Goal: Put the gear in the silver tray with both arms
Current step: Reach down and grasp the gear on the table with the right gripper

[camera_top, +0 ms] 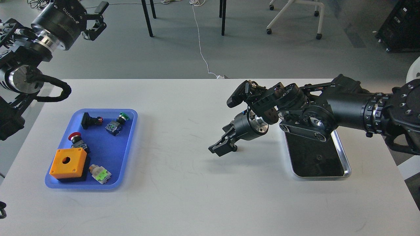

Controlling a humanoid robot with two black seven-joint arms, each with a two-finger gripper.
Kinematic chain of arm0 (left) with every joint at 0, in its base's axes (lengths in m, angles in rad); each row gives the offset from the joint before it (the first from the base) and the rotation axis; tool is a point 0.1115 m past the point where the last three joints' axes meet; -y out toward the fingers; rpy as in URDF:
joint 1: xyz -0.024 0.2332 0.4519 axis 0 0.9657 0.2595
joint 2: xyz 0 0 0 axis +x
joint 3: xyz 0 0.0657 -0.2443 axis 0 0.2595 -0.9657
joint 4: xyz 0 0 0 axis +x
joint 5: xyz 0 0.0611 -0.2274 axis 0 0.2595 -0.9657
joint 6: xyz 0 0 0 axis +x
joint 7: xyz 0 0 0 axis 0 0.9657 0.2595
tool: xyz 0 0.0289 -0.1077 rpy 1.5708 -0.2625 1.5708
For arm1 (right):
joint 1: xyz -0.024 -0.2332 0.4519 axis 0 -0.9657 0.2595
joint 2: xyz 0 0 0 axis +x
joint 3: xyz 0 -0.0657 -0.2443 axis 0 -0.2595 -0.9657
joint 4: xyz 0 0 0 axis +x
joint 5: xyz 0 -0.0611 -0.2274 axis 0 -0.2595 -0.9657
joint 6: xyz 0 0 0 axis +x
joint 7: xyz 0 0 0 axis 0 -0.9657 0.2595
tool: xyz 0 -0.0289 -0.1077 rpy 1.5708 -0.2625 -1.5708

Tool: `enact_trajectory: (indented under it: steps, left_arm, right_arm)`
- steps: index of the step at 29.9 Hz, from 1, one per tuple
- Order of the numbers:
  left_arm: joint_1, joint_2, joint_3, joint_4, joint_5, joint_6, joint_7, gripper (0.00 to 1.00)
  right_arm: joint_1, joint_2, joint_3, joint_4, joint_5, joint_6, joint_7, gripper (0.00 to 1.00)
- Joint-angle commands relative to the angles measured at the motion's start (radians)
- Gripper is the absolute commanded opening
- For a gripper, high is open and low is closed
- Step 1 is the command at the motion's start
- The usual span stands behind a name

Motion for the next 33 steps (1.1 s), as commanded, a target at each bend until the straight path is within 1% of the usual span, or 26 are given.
enact_trajectory:
  steps: [1,6,9,18,23,27,33]
  left_arm:
    - [0.002,0.005,0.000,0.000,0.002,0.001,0.000,0.98]
    - [0.007,0.022,0.000,-0.002,0.000,0.000,0.000,0.98]
    - [0.020,0.025,0.000,-0.005,0.002,0.000,0.000,0.98]
    - [0.027,0.029,0.000,-0.005,0.002,-0.002,0.000,0.98]
    - [0.028,0.029,0.000,-0.005,0.002,-0.002,0.000,0.98]
    - [0.033,0.028,0.000,-0.005,0.002,-0.002,0.000,0.98]
    - [0.040,0.028,0.000,-0.002,0.003,-0.002,0.000,0.98]
  right_arm:
    - [-0.016,0.048,-0.071,-0.042,-0.064,-0.071,0.001,0.97]
    - [-0.036,0.053,-0.117,-0.140,-0.070,-0.125,0.000,0.96]
    - [-0.041,0.053,-0.139,-0.186,-0.070,-0.136,0.000,0.95]
    - [-0.053,0.053,-0.147,-0.159,-0.065,-0.136,0.004,0.92]
    - [-0.053,0.053,-0.148,-0.130,-0.065,-0.134,0.004,0.86]
    - [-0.059,0.053,-0.148,-0.125,-0.064,-0.134,0.004,0.79]
    - [-0.069,0.053,-0.151,-0.113,-0.068,-0.130,0.004,0.61]
